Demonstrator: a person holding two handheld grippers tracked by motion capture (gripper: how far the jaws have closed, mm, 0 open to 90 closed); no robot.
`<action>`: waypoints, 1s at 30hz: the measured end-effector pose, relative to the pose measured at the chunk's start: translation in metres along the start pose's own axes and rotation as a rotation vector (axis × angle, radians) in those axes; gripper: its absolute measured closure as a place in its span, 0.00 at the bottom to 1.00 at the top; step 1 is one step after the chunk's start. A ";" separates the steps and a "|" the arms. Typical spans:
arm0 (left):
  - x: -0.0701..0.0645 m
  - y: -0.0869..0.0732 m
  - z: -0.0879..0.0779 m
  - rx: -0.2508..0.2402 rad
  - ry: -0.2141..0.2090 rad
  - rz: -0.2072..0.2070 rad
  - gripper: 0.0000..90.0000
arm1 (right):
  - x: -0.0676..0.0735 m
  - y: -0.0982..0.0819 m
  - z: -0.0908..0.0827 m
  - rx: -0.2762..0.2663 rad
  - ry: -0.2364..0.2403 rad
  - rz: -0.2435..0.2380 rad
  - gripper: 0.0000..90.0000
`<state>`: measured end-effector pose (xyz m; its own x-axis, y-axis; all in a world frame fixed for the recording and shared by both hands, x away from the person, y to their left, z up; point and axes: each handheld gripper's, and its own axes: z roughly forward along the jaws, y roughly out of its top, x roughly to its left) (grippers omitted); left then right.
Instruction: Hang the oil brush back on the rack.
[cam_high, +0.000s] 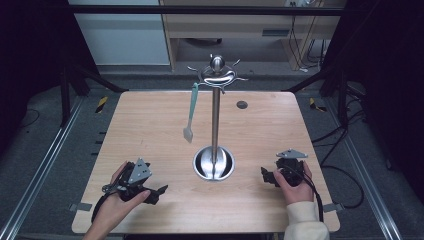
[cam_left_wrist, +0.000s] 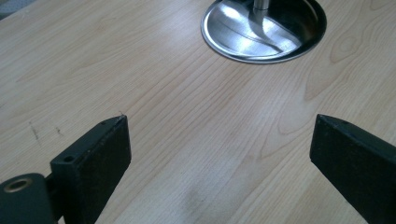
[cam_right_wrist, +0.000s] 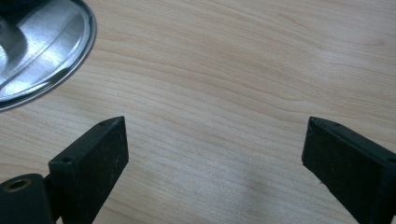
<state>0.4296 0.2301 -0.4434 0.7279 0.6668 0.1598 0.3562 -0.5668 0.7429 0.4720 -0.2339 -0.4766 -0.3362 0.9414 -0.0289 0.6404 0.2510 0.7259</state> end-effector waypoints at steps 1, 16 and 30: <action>0.002 -0.001 0.000 0.006 0.003 0.001 0.05 | 0.000 0.000 0.000 0.000 0.000 0.000 0.09; 0.031 -0.027 0.004 0.005 0.054 -0.120 0.06 | 0.000 0.000 0.000 0.005 -0.002 -0.001 0.09; 0.066 -0.058 0.004 0.033 0.189 -0.212 0.06 | 0.001 -0.001 0.002 0.009 -0.003 -0.002 0.09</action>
<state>0.4588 0.3048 -0.4784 0.5142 0.8488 0.1234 0.5099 -0.4182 0.7517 0.4727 -0.2331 -0.4784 -0.3359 0.9414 -0.0324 0.6460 0.2553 0.7194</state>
